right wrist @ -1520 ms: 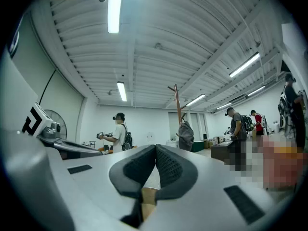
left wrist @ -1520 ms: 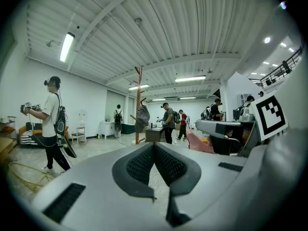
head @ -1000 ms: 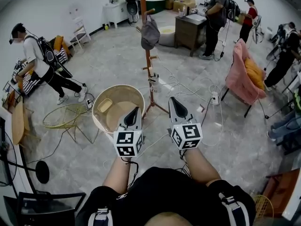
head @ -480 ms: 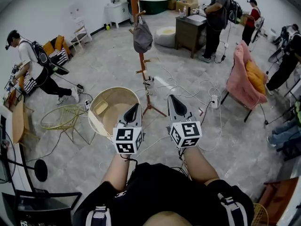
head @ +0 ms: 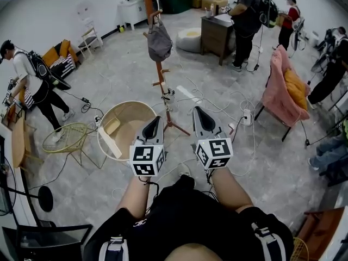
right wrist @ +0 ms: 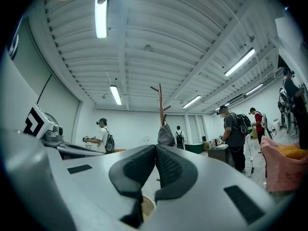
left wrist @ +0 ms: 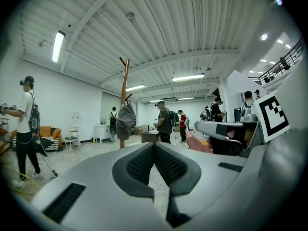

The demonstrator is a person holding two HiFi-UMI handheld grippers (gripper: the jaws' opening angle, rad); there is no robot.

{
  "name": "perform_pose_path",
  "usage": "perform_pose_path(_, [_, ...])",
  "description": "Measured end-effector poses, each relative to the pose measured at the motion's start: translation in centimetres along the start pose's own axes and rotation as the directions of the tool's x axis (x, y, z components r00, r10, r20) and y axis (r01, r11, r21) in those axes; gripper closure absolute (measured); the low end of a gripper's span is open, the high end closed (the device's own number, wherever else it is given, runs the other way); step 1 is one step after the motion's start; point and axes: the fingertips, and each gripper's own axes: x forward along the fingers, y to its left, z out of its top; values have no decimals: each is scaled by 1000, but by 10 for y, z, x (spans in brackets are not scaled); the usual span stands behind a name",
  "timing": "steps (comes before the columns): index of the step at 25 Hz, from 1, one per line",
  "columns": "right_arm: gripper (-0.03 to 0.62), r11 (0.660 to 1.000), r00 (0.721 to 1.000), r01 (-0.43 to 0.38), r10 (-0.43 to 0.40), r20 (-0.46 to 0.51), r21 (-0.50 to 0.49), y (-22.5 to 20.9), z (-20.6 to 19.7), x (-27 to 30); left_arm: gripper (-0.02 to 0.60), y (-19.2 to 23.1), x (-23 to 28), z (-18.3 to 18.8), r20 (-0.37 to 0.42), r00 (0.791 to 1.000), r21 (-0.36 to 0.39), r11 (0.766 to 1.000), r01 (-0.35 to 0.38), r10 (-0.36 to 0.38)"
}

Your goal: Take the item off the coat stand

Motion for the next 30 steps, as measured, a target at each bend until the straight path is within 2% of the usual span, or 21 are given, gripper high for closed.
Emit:
perform_pose_path(8, [577, 1000, 1000, -8, 8, -12, -20, -40, -18, 74, 565, 35, 80, -5, 7, 1000, -37, 999, -23, 23])
perform_pose_path(15, [577, 999, 999, -37, 37, 1, -39, -68, -14, 144, 565, 71, 147, 9, 23, 999, -47, 998, -44, 45])
perform_pose_path(27, [577, 991, 991, -122, 125, 49, -62, -107, -13, 300, 565, 151, 271, 19, 41, 996, -63, 995, -76, 79])
perform_pose_path(28, [574, 988, 988, -138, 142, 65, -62, -108, -10, 312, 565, 159, 279, 19, 45, 995, -67, 994, -84, 87])
perform_pose_path(30, [505, 982, 978, -176, 181, 99, -65, -107, -3, 337, 565, 176, 294, 19, 50, 993, -73, 992, -103, 106])
